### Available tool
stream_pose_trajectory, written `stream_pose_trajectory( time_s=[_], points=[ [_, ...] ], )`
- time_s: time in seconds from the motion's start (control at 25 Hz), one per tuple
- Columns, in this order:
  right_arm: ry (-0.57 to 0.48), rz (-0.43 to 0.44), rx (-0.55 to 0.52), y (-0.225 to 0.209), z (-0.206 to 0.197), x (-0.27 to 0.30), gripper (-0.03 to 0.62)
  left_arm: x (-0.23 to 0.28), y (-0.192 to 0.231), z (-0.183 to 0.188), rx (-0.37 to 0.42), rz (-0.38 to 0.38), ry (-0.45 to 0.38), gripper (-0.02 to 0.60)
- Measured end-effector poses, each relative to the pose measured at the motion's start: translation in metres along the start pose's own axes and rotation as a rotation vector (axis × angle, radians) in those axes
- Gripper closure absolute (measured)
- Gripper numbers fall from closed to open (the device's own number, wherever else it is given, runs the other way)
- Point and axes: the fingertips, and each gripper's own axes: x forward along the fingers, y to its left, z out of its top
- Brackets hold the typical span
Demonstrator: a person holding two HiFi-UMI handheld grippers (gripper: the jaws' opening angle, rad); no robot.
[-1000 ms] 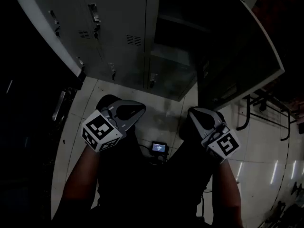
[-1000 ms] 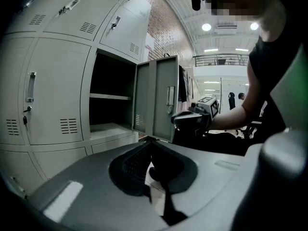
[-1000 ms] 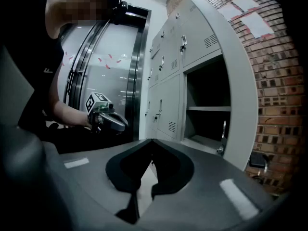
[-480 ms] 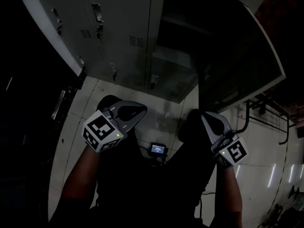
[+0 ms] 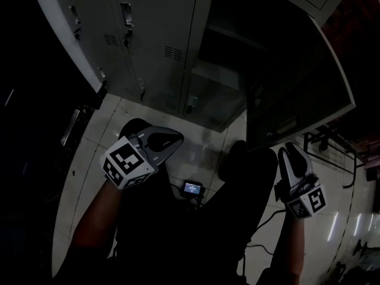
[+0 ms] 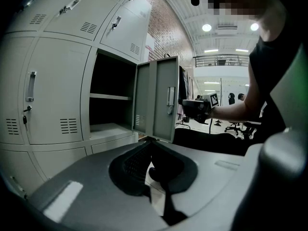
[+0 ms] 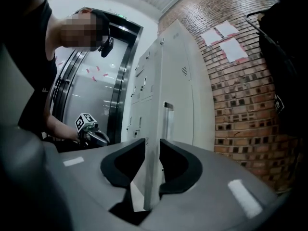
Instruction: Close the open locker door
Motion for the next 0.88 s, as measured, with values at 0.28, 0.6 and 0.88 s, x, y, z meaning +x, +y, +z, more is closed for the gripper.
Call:
stream_pose_trajectory(
  time_s=[0.28,0.6,0.88],
  points=[
    [-0.028,0.141,0.018,-0.010,0.022,0.022,0.418,0.000,0.000,0.000,-0.001,0.002,-0.002,0.569],
    [-0.051,0.315,0.003,0.021,0.038,0.057,0.435,0.000,0.000,0.000,-0.003,0.004,-0.004,0.569],
    [-0.063,0.368,-0.058,0.050,0.037,0.099,0.453,0.001,0.001,0.000,-0.001,0.006,-0.006,0.569]
  ],
)
